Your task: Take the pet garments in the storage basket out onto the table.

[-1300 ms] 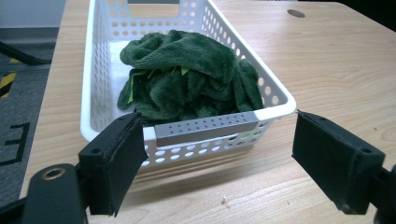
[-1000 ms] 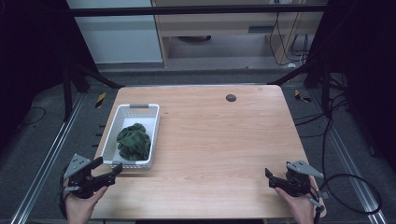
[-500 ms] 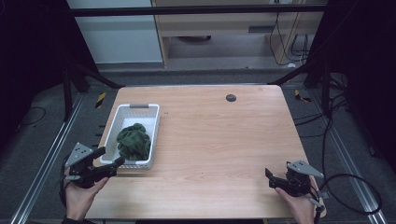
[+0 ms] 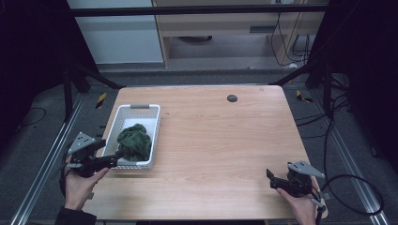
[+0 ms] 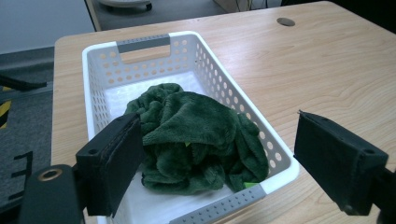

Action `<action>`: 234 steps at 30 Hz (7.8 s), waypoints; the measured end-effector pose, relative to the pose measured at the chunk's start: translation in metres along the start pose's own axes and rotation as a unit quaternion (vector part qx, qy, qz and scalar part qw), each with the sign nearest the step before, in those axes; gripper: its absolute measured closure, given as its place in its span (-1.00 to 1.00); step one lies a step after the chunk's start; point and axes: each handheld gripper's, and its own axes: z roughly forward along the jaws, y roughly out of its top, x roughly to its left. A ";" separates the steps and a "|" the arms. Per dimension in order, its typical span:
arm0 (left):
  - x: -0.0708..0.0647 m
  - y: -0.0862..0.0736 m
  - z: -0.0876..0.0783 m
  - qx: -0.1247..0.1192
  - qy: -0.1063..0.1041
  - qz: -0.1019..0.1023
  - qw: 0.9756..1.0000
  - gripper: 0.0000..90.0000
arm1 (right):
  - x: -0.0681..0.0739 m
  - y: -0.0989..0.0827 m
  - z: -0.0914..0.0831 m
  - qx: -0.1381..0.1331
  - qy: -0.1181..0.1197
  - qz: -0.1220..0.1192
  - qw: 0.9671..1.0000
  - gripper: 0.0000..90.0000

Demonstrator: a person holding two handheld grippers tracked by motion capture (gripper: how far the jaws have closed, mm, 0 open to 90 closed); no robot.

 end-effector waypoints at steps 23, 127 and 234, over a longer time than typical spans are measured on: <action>0.010 0.029 0.030 0.048 0.006 0.025 0.999 -0.67 | -0.001 0.001 0.001 0.005 0.005 0.001 1.000 -0.72; 0.008 0.020 0.128 0.277 -0.003 0.068 0.958 0.72 | 0.000 -0.001 0.011 0.048 0.043 -0.004 0.998 -0.81; -0.114 0.129 0.032 0.124 -0.093 0.178 0.972 0.83 | 0.001 0.000 0.007 0.023 0.041 -0.014 0.999 -0.82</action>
